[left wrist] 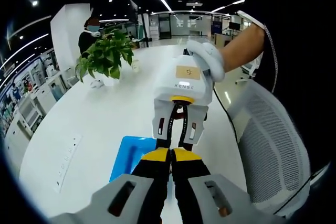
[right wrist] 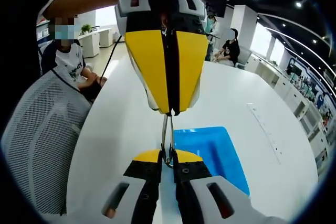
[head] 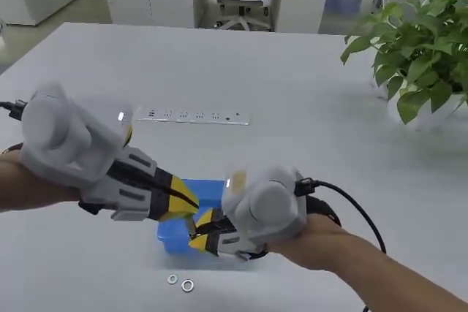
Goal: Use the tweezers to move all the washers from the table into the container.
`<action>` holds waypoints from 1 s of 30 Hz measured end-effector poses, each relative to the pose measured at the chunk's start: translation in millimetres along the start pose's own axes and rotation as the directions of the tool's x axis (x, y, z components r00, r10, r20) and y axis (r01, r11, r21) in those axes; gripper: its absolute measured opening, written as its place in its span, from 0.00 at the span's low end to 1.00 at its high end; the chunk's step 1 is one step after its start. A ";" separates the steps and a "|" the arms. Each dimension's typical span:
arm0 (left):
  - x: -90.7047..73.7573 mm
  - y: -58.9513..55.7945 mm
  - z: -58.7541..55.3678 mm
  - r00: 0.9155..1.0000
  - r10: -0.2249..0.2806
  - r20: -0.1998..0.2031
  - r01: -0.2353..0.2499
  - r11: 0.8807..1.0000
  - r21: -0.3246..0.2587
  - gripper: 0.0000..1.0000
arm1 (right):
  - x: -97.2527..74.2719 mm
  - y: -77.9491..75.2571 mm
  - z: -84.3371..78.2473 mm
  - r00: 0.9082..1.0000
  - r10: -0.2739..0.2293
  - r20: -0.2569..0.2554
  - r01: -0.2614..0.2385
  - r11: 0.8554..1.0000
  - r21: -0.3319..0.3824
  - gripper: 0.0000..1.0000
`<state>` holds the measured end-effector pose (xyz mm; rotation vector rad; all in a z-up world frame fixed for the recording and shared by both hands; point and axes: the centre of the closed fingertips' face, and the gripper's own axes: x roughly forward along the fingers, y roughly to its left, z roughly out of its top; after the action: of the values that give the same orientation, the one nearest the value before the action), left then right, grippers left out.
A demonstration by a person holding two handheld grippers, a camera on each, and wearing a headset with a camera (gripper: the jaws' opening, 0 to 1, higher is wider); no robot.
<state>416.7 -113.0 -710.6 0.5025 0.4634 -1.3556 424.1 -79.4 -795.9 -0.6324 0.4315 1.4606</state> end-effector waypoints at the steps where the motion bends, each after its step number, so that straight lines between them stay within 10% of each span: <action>1: 0.1 2.0 0.2 1.000 0.001 0.001 -0.001 1.000 0.001 0.05 | -0.1 -2.4 0.0 1.000 -0.002 0.000 0.002 1.000 0.000 0.10; 30: 27.5 50.7 -39.1 1.000 0.013 -0.016 -0.013 0.999 -0.044 0.05 | 38.3 -43.8 -32.4 0.999 0.036 -0.032 -0.035 0.998 0.043 0.11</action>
<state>470.0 -104.7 -754.6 0.4790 0.5013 -1.3268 473.9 -70.0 -839.0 -0.6179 0.5007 1.4727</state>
